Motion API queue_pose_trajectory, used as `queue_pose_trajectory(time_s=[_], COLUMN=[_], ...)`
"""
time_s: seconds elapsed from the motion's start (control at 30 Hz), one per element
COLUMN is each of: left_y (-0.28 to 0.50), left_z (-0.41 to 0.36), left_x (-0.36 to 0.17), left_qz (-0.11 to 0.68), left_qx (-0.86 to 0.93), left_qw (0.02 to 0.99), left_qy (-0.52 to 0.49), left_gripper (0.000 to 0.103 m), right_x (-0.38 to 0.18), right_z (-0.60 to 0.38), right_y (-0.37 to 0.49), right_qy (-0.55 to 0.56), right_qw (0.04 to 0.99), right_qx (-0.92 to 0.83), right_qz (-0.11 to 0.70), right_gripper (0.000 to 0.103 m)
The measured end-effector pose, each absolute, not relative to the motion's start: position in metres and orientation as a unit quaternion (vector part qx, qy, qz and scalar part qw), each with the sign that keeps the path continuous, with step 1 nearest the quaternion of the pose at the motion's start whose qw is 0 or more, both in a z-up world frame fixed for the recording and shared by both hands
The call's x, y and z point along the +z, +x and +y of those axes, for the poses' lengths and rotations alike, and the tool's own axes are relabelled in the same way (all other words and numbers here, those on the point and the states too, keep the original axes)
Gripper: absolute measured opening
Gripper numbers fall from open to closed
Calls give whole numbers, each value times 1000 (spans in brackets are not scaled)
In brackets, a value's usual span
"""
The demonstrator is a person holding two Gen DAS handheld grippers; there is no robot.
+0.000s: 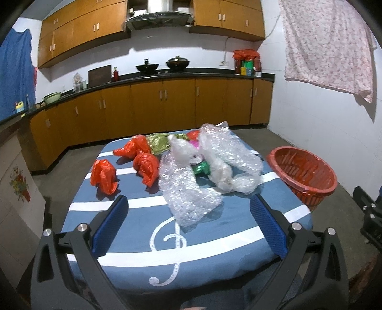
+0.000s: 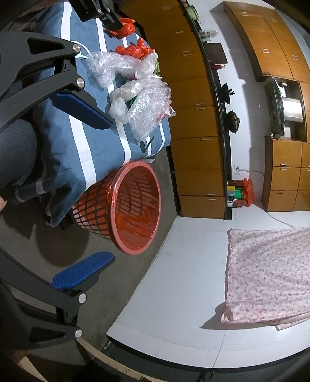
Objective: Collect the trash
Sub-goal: 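Grasp the red plastic bag with the left gripper while the right grasps bubble wrap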
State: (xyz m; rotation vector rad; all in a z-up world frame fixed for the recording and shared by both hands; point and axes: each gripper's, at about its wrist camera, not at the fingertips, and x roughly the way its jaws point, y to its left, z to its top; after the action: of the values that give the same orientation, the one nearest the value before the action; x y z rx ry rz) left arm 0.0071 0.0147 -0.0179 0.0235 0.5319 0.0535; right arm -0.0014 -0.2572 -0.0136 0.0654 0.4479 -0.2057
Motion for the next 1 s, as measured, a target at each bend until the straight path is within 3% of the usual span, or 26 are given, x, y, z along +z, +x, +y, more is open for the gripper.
queue_pose_trajectory(time_s=[0.3, 0.47, 0.7, 1.0], left_y=[39, 62, 104, 151], left_z=[91, 148, 197, 216], left_x=[-31, -37, -55, -84], left_qz=[280, 287, 313, 345], left_qx=[120, 186, 204, 200], left_qw=[952, 939, 926, 915], left_qy=[-18, -39, -60, -60], left_gripper=[99, 98, 84, 84], right_x=[-15, -25, -45, -63], right_z=[-245, -219, -187, -158], right_y=[37, 89, 146, 186], right_qy=[50, 59, 47, -19], right_qw=[969, 962, 949, 941], right_qx=[-43, 11, 51, 71], right_qz=[240, 267, 306, 330], right_gripper=[95, 78, 60, 60])
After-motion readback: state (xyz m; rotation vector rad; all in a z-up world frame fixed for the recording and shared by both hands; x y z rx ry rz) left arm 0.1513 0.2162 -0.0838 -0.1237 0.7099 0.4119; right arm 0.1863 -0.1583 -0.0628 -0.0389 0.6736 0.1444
